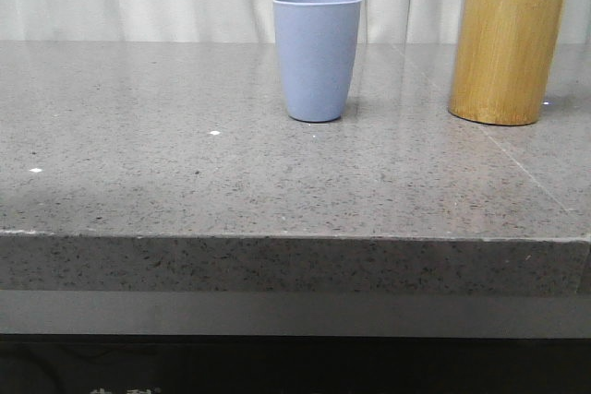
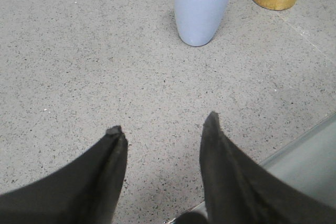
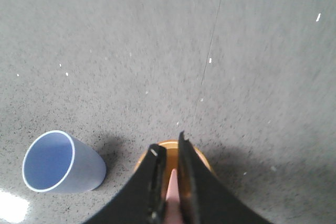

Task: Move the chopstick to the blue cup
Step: 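Lift the pink chopstick with the right gripper and lower it into the blue cup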

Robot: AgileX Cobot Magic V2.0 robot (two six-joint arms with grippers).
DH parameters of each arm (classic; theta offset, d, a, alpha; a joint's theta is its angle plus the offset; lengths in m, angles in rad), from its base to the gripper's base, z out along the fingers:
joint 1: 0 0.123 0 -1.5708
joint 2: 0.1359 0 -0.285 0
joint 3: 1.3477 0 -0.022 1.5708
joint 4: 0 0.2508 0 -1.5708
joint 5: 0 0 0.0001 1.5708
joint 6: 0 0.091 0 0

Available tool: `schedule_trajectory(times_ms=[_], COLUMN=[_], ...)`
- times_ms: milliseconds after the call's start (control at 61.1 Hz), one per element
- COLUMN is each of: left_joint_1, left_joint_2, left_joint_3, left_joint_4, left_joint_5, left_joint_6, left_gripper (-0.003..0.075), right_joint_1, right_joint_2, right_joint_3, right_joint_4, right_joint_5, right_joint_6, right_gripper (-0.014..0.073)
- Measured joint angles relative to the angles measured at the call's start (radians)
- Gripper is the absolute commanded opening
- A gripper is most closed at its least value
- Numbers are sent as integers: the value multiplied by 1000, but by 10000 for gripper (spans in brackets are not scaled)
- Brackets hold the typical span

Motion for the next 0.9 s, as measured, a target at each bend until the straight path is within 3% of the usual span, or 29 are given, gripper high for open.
schedule_trajectory(times_ms=[213,556,900], left_joint_1=[0,0,0], left_joint_2=[0,0,0], left_joint_3=[0,0,0], left_joint_4=[0,0,0], left_joint_5=[-2,-6,-11], left_joint_6=[0,0,0], left_gripper=[333,333,333], right_joint_1=[154,529,589], right_joint_2=[-138,-121,100], right_joint_3=[-21,-18,-9], right_joint_4=[-149,-194,-290], right_joint_5=[-32,-160,-214], right_joint_6=[-18,-69,-73], right_gripper=[-60,-60,-54])
